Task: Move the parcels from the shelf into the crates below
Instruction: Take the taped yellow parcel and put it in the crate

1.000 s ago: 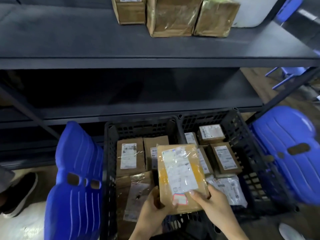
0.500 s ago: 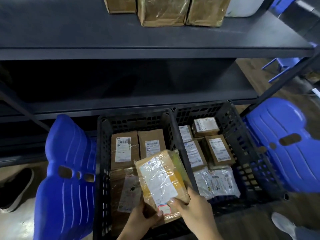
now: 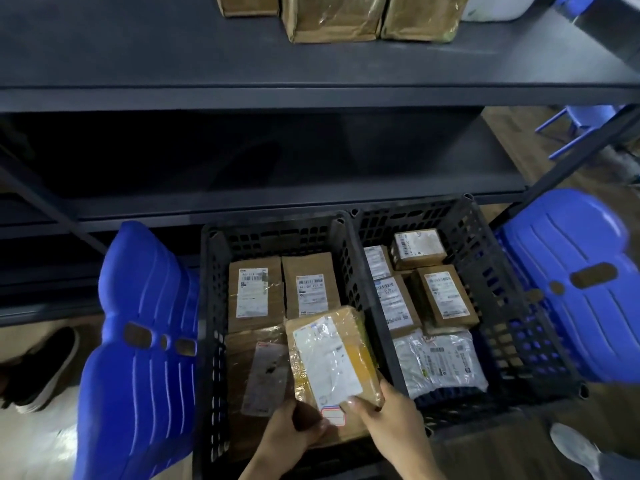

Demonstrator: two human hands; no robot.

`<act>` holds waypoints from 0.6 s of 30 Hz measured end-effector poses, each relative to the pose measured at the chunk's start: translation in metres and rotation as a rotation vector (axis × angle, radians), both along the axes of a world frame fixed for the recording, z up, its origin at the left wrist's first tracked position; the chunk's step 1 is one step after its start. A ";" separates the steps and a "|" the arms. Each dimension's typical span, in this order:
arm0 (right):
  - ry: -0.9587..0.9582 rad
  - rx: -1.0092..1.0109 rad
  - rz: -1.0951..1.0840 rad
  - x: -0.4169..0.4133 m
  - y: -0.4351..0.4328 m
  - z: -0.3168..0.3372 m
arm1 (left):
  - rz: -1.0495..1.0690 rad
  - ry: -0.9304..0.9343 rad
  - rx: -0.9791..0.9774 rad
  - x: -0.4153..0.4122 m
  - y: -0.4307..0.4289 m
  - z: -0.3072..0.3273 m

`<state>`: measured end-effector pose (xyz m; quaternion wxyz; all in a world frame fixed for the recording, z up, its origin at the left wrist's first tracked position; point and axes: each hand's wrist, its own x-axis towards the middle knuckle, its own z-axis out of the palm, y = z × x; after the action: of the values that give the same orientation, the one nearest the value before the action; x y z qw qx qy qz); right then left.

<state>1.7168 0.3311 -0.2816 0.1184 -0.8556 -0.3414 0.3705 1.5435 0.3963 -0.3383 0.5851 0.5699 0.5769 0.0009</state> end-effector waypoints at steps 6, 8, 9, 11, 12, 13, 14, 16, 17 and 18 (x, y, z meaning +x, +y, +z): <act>-0.028 -0.023 0.016 -0.006 0.002 -0.012 | -0.005 0.007 0.007 0.000 0.003 -0.006; 0.020 -0.013 -0.008 -0.001 -0.001 -0.017 | -0.023 0.032 0.003 0.002 0.003 -0.008; 0.044 -0.007 -0.019 0.000 -0.002 -0.020 | -0.027 0.046 0.004 0.004 0.003 -0.010; 0.096 0.010 -0.049 0.003 -0.002 -0.026 | -0.030 0.073 0.010 0.006 0.003 -0.011; 0.115 0.014 -0.060 0.004 -0.001 -0.029 | -0.026 0.088 0.013 0.009 0.003 -0.012; 0.133 0.019 -0.074 0.007 0.001 -0.031 | -0.021 0.100 0.019 0.012 0.004 -0.012; 0.155 0.024 -0.095 0.010 0.003 -0.033 | -0.020 0.107 0.022 0.015 0.005 -0.012; 0.203 0.033 -0.133 0.016 0.007 -0.035 | -0.026 0.121 0.034 0.021 0.004 -0.011; 0.203 0.033 -0.138 0.016 0.009 -0.035 | -0.028 0.126 0.042 0.023 0.005 -0.010; 0.186 0.035 -0.134 0.015 0.010 -0.034 | -0.031 0.127 0.046 0.025 0.006 -0.009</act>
<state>1.7320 0.3412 -0.3159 0.1890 -0.8361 -0.2774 0.4338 1.5681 0.4021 -0.3477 0.5342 0.5909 0.6037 -0.0312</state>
